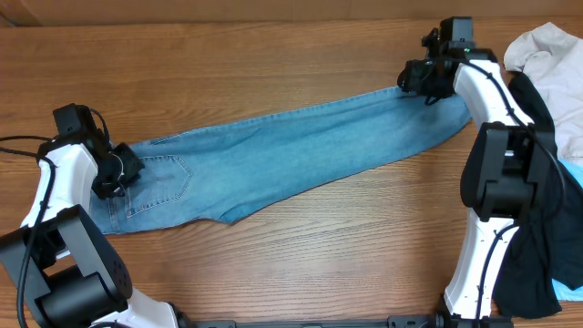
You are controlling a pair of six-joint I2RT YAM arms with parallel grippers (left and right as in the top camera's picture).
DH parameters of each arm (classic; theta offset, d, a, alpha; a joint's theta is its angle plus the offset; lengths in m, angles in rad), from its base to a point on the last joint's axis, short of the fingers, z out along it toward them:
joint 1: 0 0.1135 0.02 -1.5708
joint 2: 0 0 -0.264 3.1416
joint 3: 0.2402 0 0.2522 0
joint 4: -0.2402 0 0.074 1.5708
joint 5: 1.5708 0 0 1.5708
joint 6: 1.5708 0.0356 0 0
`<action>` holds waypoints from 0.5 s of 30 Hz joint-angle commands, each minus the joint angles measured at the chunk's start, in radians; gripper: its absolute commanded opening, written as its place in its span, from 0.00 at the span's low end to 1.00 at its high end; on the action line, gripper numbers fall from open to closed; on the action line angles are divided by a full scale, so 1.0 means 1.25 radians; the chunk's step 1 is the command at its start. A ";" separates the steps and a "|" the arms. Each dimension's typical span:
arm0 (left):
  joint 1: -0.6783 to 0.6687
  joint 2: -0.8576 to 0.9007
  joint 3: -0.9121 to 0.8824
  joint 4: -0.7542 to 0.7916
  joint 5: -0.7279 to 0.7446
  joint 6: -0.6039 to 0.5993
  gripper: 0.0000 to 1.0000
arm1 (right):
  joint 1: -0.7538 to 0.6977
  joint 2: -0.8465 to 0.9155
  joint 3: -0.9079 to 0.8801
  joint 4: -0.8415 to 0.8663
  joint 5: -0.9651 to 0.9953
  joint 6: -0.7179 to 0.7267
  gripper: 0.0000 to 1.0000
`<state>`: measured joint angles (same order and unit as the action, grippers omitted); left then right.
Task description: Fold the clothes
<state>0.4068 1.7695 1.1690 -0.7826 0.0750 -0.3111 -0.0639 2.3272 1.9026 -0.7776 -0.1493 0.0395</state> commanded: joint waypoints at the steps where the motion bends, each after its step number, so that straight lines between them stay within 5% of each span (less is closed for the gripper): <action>1: -0.003 -0.002 -0.006 0.004 -0.004 -0.002 0.16 | -0.011 -0.077 0.064 -0.044 0.073 -0.013 0.64; 6: -0.003 -0.002 -0.006 0.004 -0.004 -0.002 0.16 | -0.023 -0.107 0.075 -0.106 0.152 -0.034 0.65; 15: -0.003 -0.002 -0.006 0.003 -0.004 -0.002 0.16 | -0.034 -0.023 0.058 -0.101 0.196 0.117 0.63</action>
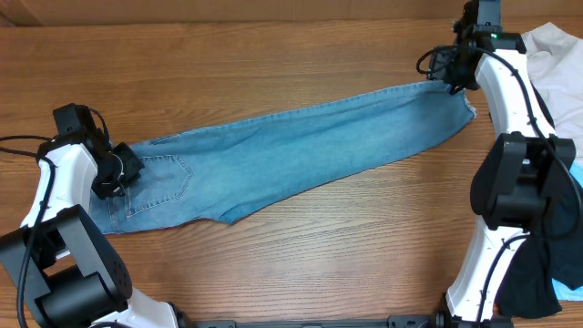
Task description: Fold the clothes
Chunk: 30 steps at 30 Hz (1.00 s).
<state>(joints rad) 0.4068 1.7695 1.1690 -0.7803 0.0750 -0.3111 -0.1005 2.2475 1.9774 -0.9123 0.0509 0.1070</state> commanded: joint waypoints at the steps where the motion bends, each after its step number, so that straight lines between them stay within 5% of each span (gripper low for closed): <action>1: -0.003 -0.002 -0.006 0.002 -0.004 -0.002 0.16 | -0.005 0.063 -0.003 0.010 0.036 0.064 0.63; 12: -0.003 -0.002 -0.006 0.002 -0.004 -0.002 0.17 | -0.005 0.110 -0.012 0.023 0.036 0.068 0.48; 16: -0.003 -0.002 -0.006 0.002 -0.004 -0.002 0.17 | -0.005 0.110 -0.012 0.023 0.036 0.068 0.13; 18: -0.003 -0.002 -0.006 0.002 -0.004 -0.002 0.17 | -0.005 0.110 -0.012 0.024 0.036 0.068 0.04; 30: -0.003 -0.002 -0.006 0.003 -0.004 -0.002 0.17 | -0.005 0.107 0.045 -0.018 0.037 0.083 0.04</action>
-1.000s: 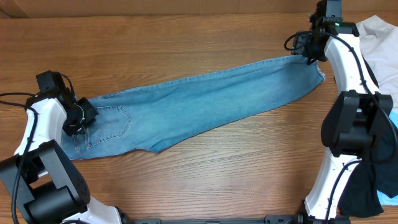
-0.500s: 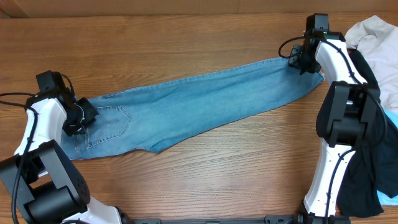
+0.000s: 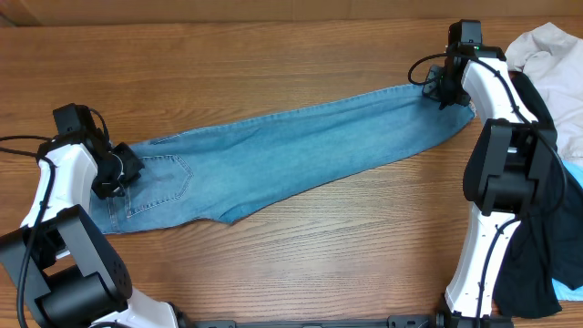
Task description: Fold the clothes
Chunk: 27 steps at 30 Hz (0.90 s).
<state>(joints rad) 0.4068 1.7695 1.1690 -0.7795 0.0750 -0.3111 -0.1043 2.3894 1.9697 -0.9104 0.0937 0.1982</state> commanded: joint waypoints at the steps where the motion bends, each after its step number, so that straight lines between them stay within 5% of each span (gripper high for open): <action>1: -0.003 -0.002 -0.006 0.002 -0.004 -0.002 0.17 | -0.002 -0.010 0.066 -0.030 0.003 0.010 0.04; 11: -0.003 -0.002 -0.006 0.005 -0.006 -0.002 0.17 | -0.007 -0.030 0.214 -0.159 0.024 0.026 0.04; 27: -0.003 -0.002 -0.006 0.015 -0.006 -0.002 0.17 | -0.033 -0.080 0.222 -0.232 0.027 0.075 0.04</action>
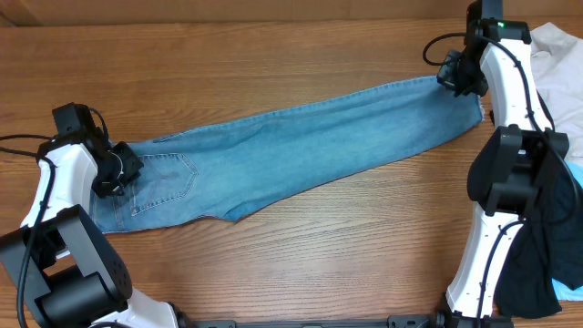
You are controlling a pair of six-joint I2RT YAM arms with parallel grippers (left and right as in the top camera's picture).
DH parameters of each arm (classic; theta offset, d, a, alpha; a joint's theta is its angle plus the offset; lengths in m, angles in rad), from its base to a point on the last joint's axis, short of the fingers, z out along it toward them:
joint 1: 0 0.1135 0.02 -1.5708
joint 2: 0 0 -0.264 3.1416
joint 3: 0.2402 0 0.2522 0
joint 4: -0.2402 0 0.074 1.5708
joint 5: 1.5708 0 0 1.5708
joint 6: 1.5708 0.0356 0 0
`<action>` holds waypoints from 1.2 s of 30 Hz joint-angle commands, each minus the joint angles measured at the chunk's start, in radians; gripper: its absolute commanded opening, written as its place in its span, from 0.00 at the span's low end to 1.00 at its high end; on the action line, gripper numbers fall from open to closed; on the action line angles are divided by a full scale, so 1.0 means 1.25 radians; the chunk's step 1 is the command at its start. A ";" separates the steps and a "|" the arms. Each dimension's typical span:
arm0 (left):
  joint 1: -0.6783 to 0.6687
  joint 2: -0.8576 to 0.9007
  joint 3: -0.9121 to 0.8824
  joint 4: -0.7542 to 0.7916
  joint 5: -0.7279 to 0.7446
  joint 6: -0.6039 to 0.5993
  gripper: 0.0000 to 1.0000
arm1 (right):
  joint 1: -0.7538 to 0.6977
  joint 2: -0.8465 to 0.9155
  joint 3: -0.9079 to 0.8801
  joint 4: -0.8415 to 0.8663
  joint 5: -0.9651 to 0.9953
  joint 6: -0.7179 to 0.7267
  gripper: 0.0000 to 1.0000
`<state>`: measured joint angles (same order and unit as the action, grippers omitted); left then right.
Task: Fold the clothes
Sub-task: 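Stretch the hems up-right with the right gripper to tension the jeans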
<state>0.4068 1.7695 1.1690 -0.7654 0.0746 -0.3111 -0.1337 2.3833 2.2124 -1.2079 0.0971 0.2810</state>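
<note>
A pair of blue jeans (301, 146) lies folded lengthwise and stretched slantwise across the wooden table (273, 55), waistband at the left and leg hem at the far right. At the waistband end my left gripper (118, 173) sits beside the back pocket, shut on the denim. My right gripper (455, 76) holds the upper corner of the leg hem at the far right, its fingers closed on the cloth. The fingertips themselves are small and partly hidden by the wrists.
A pile of other clothes lies at the right edge: a beige garment (556, 46), a black garment (547, 246) draped beside the right arm's base, and a light blue one (574, 173). Both arm bases stand at the near corners.
My right gripper has moved up and to the right with the hem. The jeans are drawn out longer, and the pocket end has shifted slightly to the right. The left arm has not moved.
My right gripper was at the hem's upper edge, further left than now. Then it stood further right and back, then a little lower and left, and now right again with the leg pulled straighter. My left gripper stayed at the waistband throughout.
</note>
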 commanded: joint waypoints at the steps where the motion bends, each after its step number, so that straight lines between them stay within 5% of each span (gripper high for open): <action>1: -0.003 -0.002 -0.006 0.004 -0.006 -0.002 0.17 | -0.009 -0.086 0.027 0.007 0.024 0.009 0.04; 33: -0.003 -0.002 -0.006 0.009 -0.006 -0.002 0.17 | -0.009 -0.046 0.026 0.149 0.011 0.009 0.05; 36: -0.003 -0.002 -0.006 0.009 -0.006 -0.002 0.17 | -0.009 -0.013 0.026 0.196 0.012 0.009 0.38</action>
<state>0.4068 1.7695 1.1690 -0.7582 0.0746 -0.3111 -0.1352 2.3108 2.2150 -0.9981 0.0971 0.2878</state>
